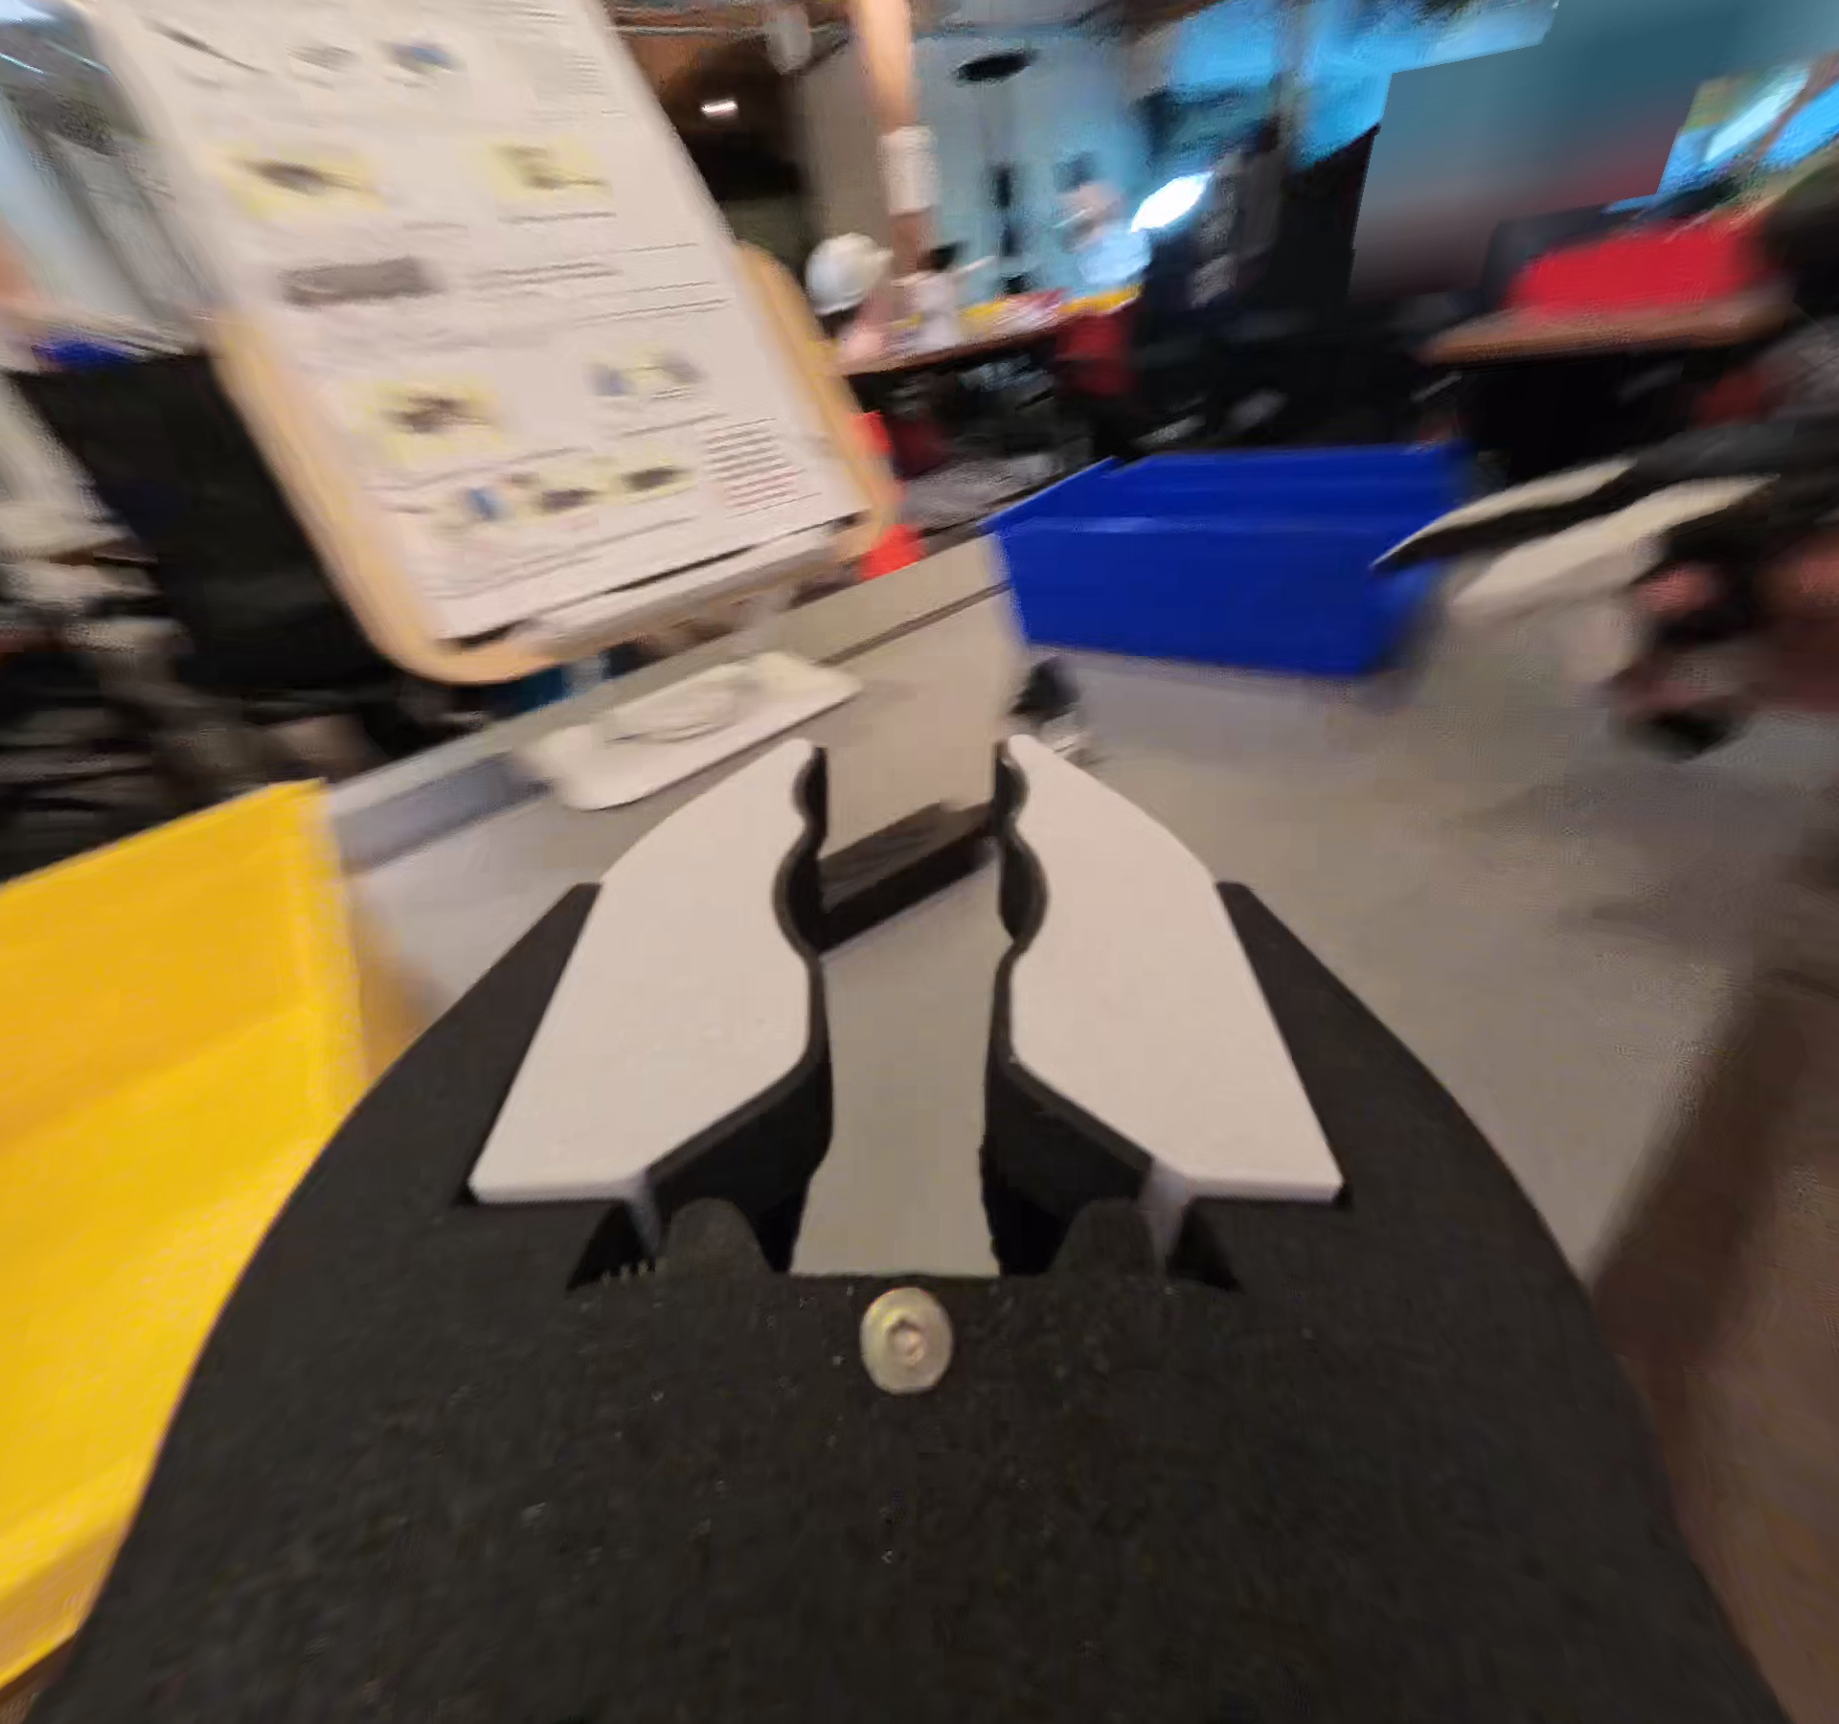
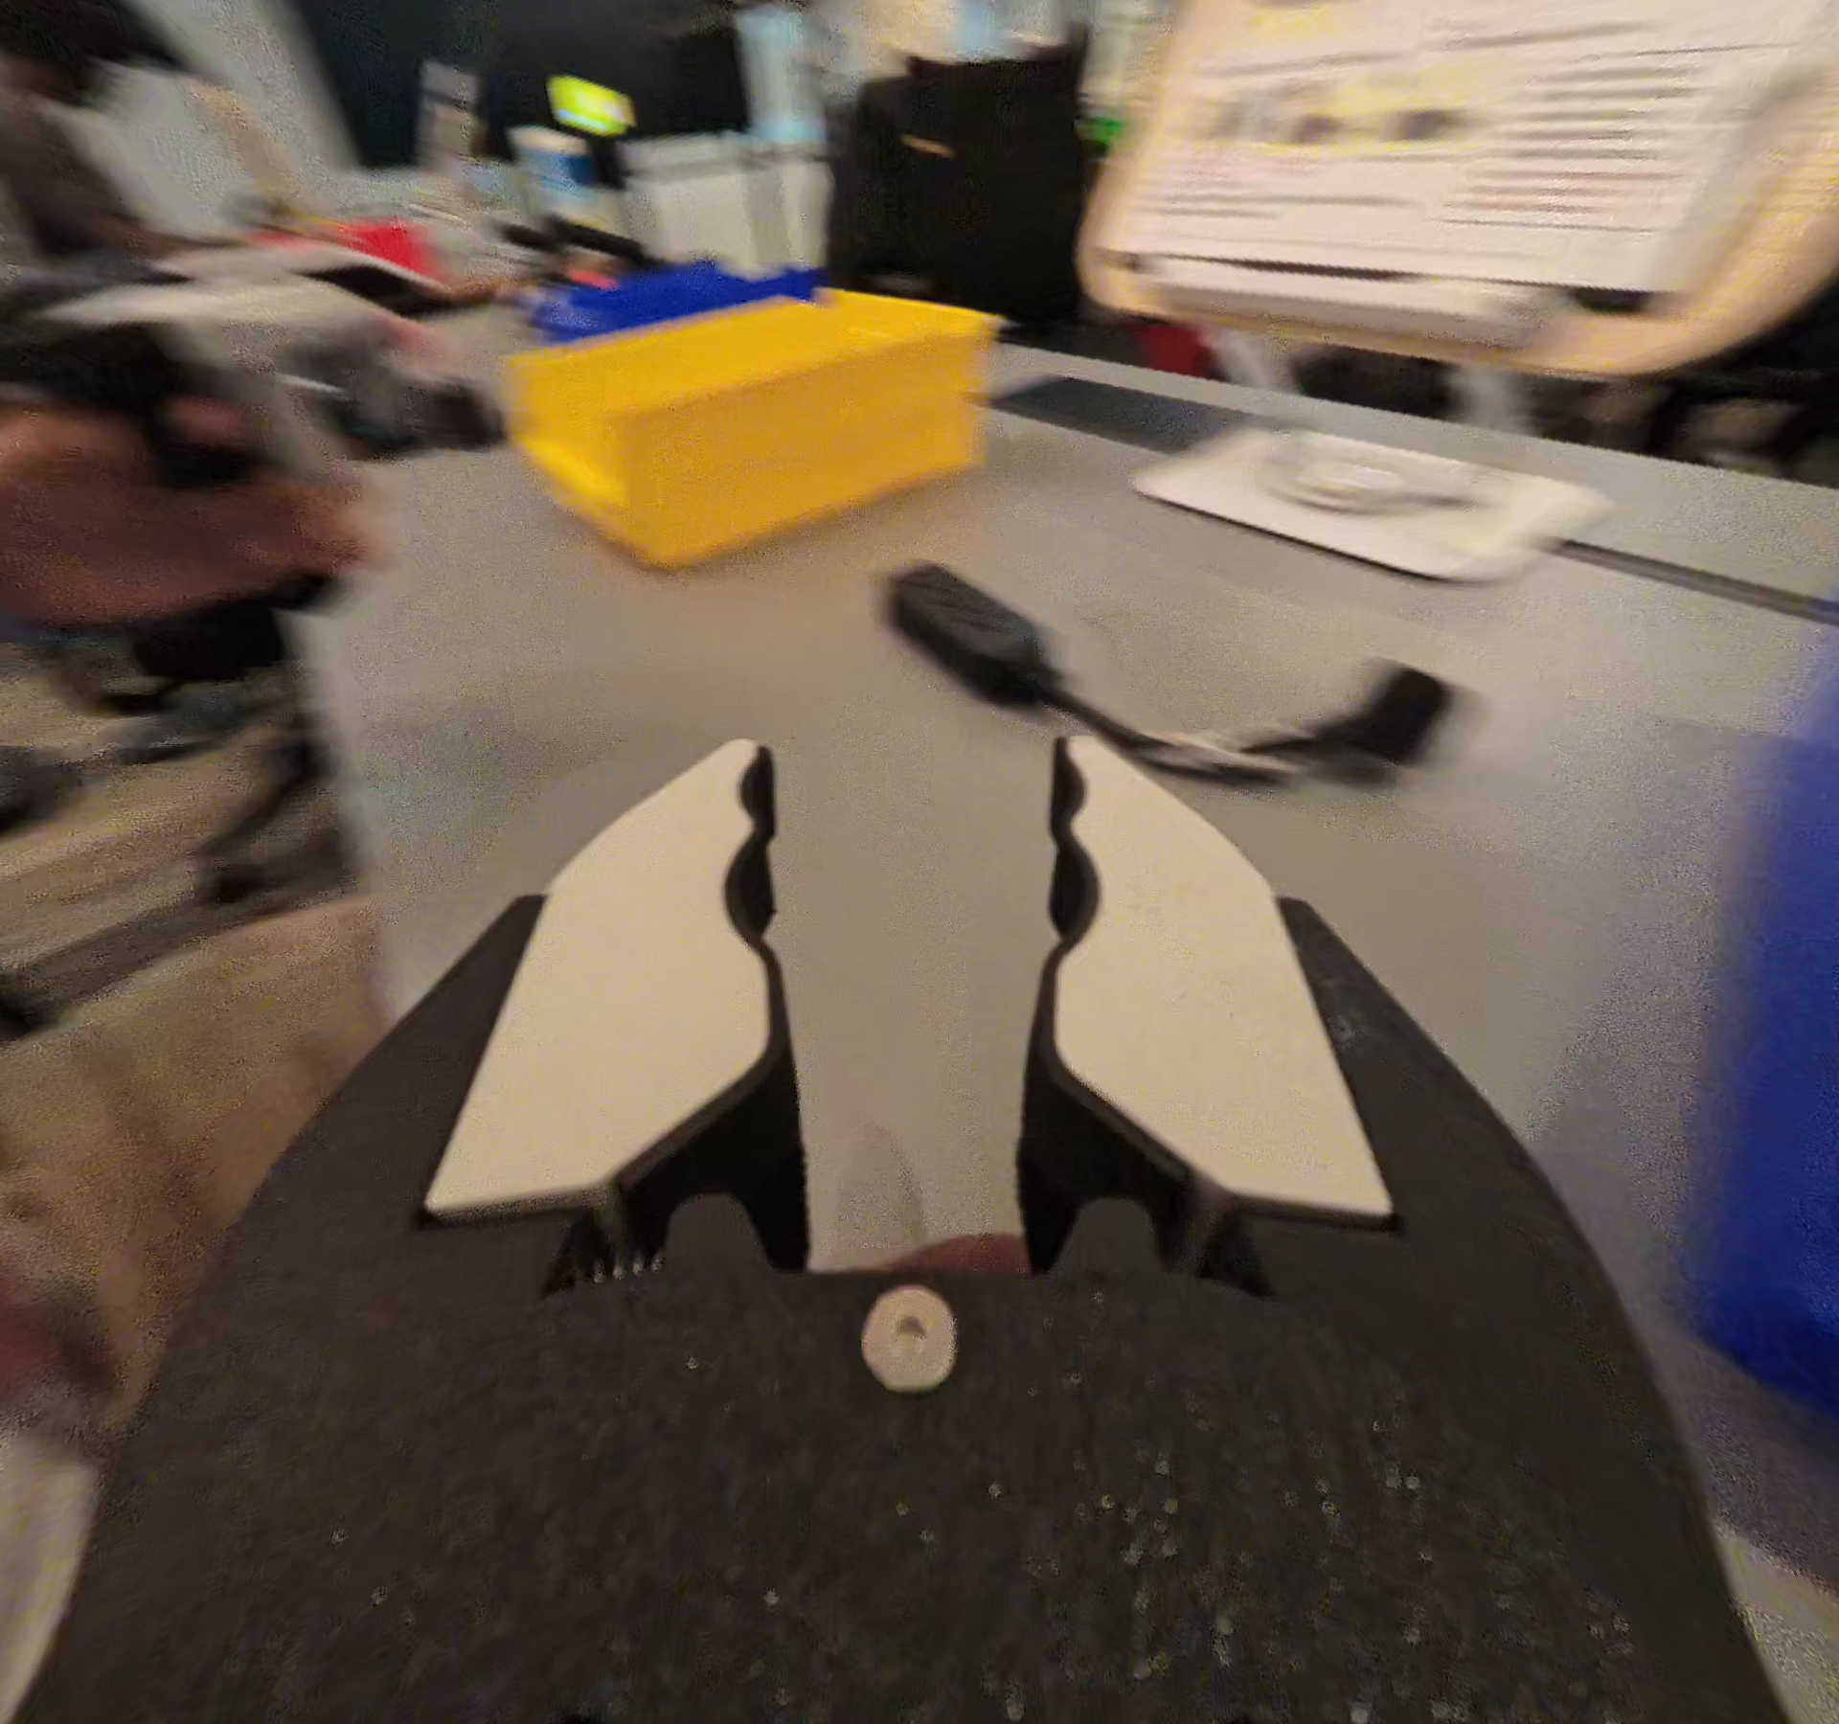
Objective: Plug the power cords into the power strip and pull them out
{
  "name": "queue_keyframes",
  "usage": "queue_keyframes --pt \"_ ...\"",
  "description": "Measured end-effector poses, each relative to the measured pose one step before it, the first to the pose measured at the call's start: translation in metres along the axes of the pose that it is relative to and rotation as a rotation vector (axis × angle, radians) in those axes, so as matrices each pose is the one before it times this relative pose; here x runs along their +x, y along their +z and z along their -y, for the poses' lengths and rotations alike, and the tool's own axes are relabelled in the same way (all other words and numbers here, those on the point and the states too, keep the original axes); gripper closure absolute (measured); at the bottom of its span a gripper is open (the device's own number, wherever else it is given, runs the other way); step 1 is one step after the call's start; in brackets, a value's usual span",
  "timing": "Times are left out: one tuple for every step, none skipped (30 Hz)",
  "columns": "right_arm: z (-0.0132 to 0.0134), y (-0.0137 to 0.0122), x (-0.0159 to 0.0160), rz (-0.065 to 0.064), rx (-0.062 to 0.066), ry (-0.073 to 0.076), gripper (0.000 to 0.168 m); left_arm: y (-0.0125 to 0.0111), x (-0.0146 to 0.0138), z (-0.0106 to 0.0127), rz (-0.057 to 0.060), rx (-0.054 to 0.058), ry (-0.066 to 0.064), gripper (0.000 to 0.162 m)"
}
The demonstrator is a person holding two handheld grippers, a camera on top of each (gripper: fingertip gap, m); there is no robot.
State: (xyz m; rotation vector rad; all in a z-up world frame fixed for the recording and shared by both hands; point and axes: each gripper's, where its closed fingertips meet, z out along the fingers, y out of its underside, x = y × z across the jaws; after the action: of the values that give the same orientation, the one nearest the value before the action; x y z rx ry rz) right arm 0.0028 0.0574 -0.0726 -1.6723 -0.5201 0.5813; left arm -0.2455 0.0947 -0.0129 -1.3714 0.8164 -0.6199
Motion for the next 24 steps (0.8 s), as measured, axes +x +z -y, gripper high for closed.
queue_keyframes --pt "-0.00564 -0.01324 0.03351 -0.1182 -0.0350 0.0001 0.105 -0.00985 -0.01945 -0.00715 0.0893 -0.0393 0.0785 0.118" --pt "-0.00617 -0.01022 0.03072 -0.1031 -0.0374 0.0294 0.098 -0.00538 -0.01303 -0.01410 0.0446 -0.0599 0.0211 0.105" --pt "-0.00329 -0.00791 0.02585 -0.0844 -0.0182 0.0374 0.092 -0.00245 -0.00838 -0.01638 0.0203 -0.0676 -0.0383 0.096" --pt "-0.00091 -0.00602 0.02053 -0.0668 0.0008 0.0334 0.092 -0.00074 -0.00651 -0.01491 0.0185 -0.0599 -0.0754 0.088" --pt "-0.00076 -0.00347 0.01633 -0.0551 0.0057 0.0291 0.091 0.00040 -0.00362 -0.01201 0.0103 -0.0432 -0.0808 0.087" --pt "-0.00406 0.00016 0.01425 -0.0602 -0.0169 0.0165 0.085 0.00125 -0.00092 -0.00976 0.0012 -0.0274 -0.0648 0.089" --pt "-0.00729 0.00377 0.01070 -0.0548 -0.0401 0.0043 0.080 0.00202 0.00085 -0.00735 -0.0016 -0.0094 -0.0476 0.093" --pt "-0.00774 0.00613 0.00446 -0.0286 -0.0446 -0.0054 0.080 0.00235 0.00216 -0.00446 -0.0031 0.0095 -0.0331 0.099" --pt "-0.00459 0.00726 -0.00228 0.0005 -0.0282 0.0007 0.080 0.00269 0.00317 -0.00237 -0.0039 0.0206 -0.0199 0.103" --pt "-0.00139 0.00751 -0.00896 0.0346 -0.0093 0.0132 0.080 0.00355 0.00463 -0.00147 -0.0094 0.0195 -0.0083 0.103" --pt "0.00005 0.00745 -0.01245 0.0479 -0.0041 0.0205 0.081 0.00439 0.00634 -0.00202 -0.0165 0.0039 0.0029 0.103" --pt "0.00134 0.00747 -0.01350 0.0425 0.0018 0.0161 0.076 0.00516 0.00736 -0.00377 -0.0191 -0.0194 0.0101 0.105" --pt "0.00227 0.00686 -0.00837 -0.0015 0.0059 0.0087 0.068 0.00607 0.00871 -0.00545 -0.0261 -0.0376 0.0155 0.106" --pt "0.00051 0.00726 -0.01178 0.0191 -0.0048 -0.0089 0.066 0.00726 0.01034 -0.00521 -0.0349 -0.0390 0.0172 0.106" --pt "0.00039 0.00772 -0.01370 0.0310 -0.0050 -0.0158 0.066 0.00872 0.01148 -0.00318 -0.0381 -0.0268 0.0103 0.105" --pt "-0.00003 0.00736 -0.01255 0.0256 -0.0108 -0.0237 0.068 0.01057 0.01333 -0.00063 -0.0456 -0.0145 0.0022 0.105" --pt "-0.00035 0.00522 -0.00842 0.0066 -0.0201 -0.0428 0.079 0.01270 0.01485 0.00105 -0.0521 -0.0128 -0.0046 0.105" --pt "0.00282 0.00100 -0.00271 -0.0209 -0.0058 -0.0532 0.095 0.01524 0.01433 0.00215 -0.0476 -0.0184 -0.0091 0.105" --pt "0.00662 -0.00361 0.00536 -0.0648 0.0177 -0.0437 0.096 0.01746 0.01322 0.00349 -0.0395 -0.0222 -0.0056 0.103" --pt "0.00745 -0.00793 0.00951 -0.0745 0.0268 -0.0450 0.098 0.01902 0.01187 0.00587 -0.0303 -0.0169 0.0027 0.099" --pt "0.00659 -0.01154 0.01384 -0.0794 0.0289 -0.0355 0.102 0.01988 0.00827 0.00796 -0.0053 -0.0095 0.0042 0.097" --pt "0.00681 -0.01351 0.01773 -0.0829 0.0461 -0.0134 0.104 0.02032 0.00559 0.00891 0.0142 -0.0060 -0.0007 0.097" --pt "0.00670 -0.01379 0.01978 -0.0773 0.0609 0.0125 0.104 0.02018 0.00583 0.00900 0.0138 -0.0045 -0.0011 0.095" --pt "0.00475 -0.01312 0.01940 -0.0585 0.0527 0.0352 0.105 0.01945 0.00528 0.00793 0.0160 -0.0047 -0.0003 0.096"
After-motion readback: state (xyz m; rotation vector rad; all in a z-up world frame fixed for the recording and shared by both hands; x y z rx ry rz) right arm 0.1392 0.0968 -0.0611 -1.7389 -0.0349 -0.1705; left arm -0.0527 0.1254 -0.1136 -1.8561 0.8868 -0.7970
